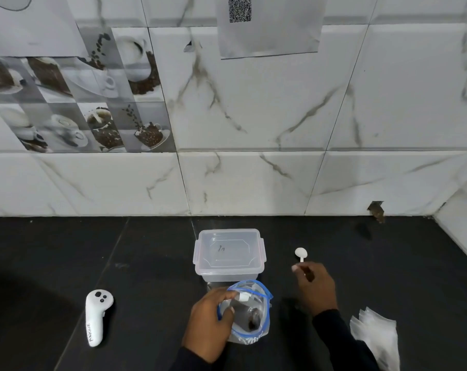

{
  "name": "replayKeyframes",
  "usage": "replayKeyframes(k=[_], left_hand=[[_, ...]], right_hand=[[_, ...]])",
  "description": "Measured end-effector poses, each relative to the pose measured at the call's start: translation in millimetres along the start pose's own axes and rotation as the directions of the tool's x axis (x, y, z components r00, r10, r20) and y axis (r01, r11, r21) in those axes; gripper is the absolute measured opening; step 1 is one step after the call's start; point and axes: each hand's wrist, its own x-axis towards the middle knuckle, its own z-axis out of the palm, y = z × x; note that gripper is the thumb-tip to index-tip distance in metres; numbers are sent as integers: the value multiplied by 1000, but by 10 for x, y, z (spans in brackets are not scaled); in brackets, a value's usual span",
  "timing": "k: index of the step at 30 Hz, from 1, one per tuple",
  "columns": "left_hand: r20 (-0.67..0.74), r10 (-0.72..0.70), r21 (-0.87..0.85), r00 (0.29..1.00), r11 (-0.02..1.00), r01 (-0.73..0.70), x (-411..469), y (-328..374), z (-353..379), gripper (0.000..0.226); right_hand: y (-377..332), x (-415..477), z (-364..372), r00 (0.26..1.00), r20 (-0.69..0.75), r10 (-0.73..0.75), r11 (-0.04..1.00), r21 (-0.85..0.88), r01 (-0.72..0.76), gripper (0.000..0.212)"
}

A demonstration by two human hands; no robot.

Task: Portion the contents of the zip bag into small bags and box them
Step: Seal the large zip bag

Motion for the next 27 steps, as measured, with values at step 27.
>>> replayKeyframes(k=[27], left_hand=[[-25, -47, -191, 999, 981, 41, 39, -802, -24, 27]], right_hand=[[-686, -572, -334, 848, 461, 261, 582, 626, -519, 23]])
